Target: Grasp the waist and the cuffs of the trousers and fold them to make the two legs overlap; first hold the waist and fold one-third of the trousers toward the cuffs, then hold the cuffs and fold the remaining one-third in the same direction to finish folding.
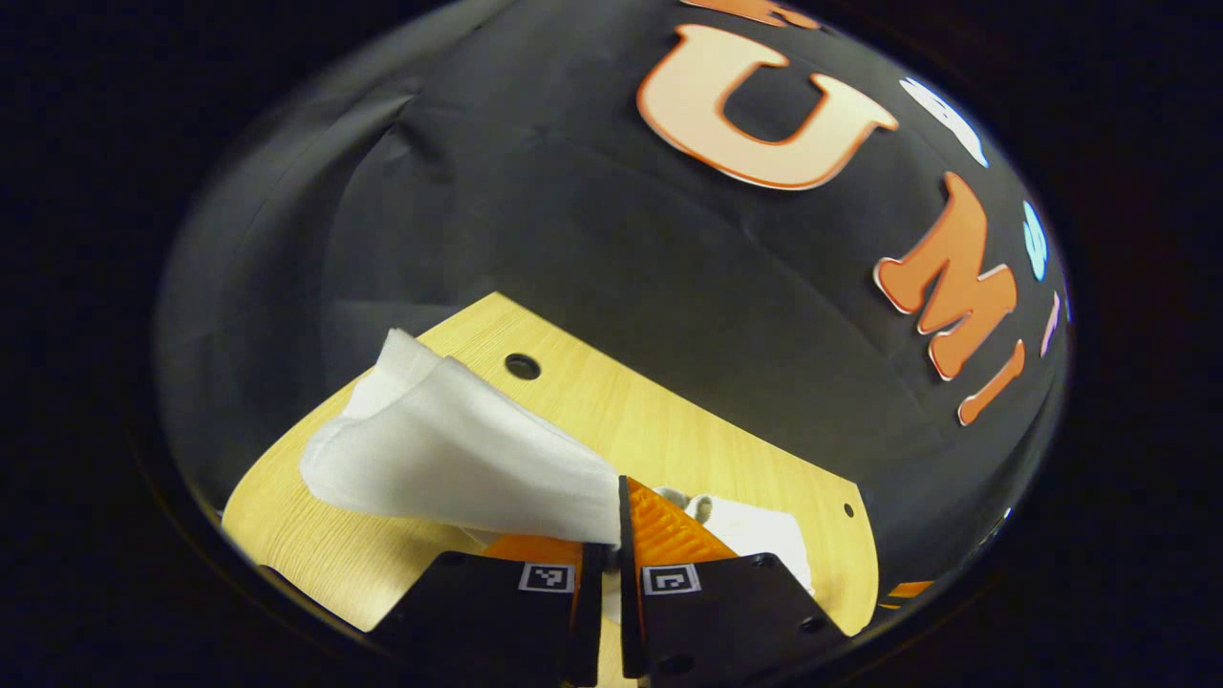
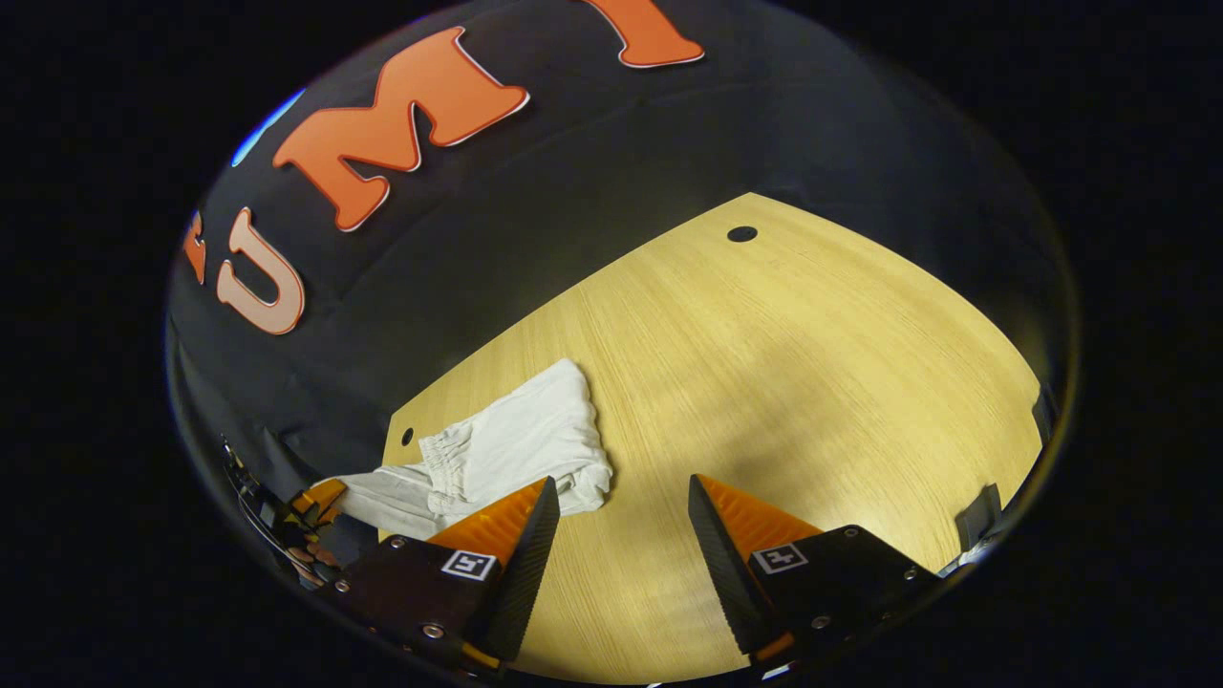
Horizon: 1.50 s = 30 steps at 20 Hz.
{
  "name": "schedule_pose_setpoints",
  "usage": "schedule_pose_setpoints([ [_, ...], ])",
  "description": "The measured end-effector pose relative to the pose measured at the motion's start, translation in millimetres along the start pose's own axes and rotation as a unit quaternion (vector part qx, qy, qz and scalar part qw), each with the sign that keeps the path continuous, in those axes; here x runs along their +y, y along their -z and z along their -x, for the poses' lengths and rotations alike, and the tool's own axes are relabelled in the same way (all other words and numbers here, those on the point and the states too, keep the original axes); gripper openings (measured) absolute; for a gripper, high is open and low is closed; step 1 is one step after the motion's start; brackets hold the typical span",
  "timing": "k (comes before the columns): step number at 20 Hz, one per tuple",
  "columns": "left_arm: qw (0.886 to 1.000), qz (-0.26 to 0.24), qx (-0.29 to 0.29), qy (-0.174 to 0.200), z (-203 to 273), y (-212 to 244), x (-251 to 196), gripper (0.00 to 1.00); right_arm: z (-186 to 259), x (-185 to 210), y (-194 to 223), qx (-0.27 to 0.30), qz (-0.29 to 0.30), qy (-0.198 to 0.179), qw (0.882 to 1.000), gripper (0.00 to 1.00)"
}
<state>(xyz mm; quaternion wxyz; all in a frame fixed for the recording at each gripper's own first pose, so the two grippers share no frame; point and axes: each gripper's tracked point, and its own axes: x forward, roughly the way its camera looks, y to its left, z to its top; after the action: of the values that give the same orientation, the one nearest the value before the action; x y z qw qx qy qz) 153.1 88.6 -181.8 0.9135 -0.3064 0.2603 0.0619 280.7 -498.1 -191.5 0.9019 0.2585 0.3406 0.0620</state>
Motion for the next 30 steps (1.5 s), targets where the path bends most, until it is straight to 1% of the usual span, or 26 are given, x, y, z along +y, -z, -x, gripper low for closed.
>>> schedule_pose_setpoints([
  [4,0.996,-0.084,-0.002,0.026,-13,3,-71,0.12,13,-29,-7,-0.009,-0.019,0.002,1.000,0.83],
  [6,0.991,-0.128,0.001,0.038,-21,8,-105,0.12,19,-45,-10,-0.012,-0.029,0.008,0.999,0.83],
  [8,0.984,-0.170,0.011,0.045,-30,24,-133,0.12,26,-63,-15,-0.017,-0.034,0.017,0.999,0.84],
  [10,0.976,-0.210,0.028,0.053,-39,45,-159,0.12,32,-80,-19,-0.022,-0.039,0.024,0.999,0.84],
  [12,0.963,-0.256,0.056,0.068,-45,75,-185,0.13,36,-95,-23,-0.026,-0.046,0.029,0.998,0.84],
  [13,0.956,-0.278,0.067,0.067,-52,93,-191,0.18,39,-104,-23,-0.027,-0.050,0.032,0.998,0.84],
  [15,0.944,-0.307,0.093,0.071,-56,122,-205,0.21,42,-117,-23,-0.026,-0.055,0.035,0.998,0.84],
  [16,0.940,-0.316,0.104,0.069,-56,138,-208,0.24,43,-122,-23,-0.026,-0.057,0.035,0.997,0.84],
  [17,0.938,-0.319,0.117,0.072,-55,156,-207,0.33,43,-126,-24,-0.026,-0.058,0.036,0.997,0.84],
  [19,0.936,-0.314,0.136,0.083,-47,177,-215,0.40,45,-130,-26,-0.025,-0.058,0.033,0.997,0.84],
  [21,0.937,-0.302,0.150,0.088,-36,188,-212,0.42,42,-132,-28,-0.025,-0.053,0.030,0.998,0.84],
  [23,0.938,-0.292,0.162,0.087,-24,199,-202,0.42,37,-125,-31,-0.022,-0.045,0.022,0.999,0.84],
  [25,0.940,-0.287,0.163,0.090,-7,198,-192,0.42,32,-113,-31,-0.014,-0.032,0.007,0.999,0.84],
  [26,0.942,-0.284,0.158,0.089,2,195,-188,0.39,29,-104,-31,-0.011,-0.021,0.000,1.000,0.84],
  [28,0.949,-0.271,0.137,0.087,21,175,-184,0.43,26,-84,-38,-0.020,0.006,-0.015,1.000,0.84],
  [30,0.954,-0.268,0.106,0.085,38,158,-182,0.66,23,-58,-46,-0.035,0.043,-0.037,0.998,0.84],
])
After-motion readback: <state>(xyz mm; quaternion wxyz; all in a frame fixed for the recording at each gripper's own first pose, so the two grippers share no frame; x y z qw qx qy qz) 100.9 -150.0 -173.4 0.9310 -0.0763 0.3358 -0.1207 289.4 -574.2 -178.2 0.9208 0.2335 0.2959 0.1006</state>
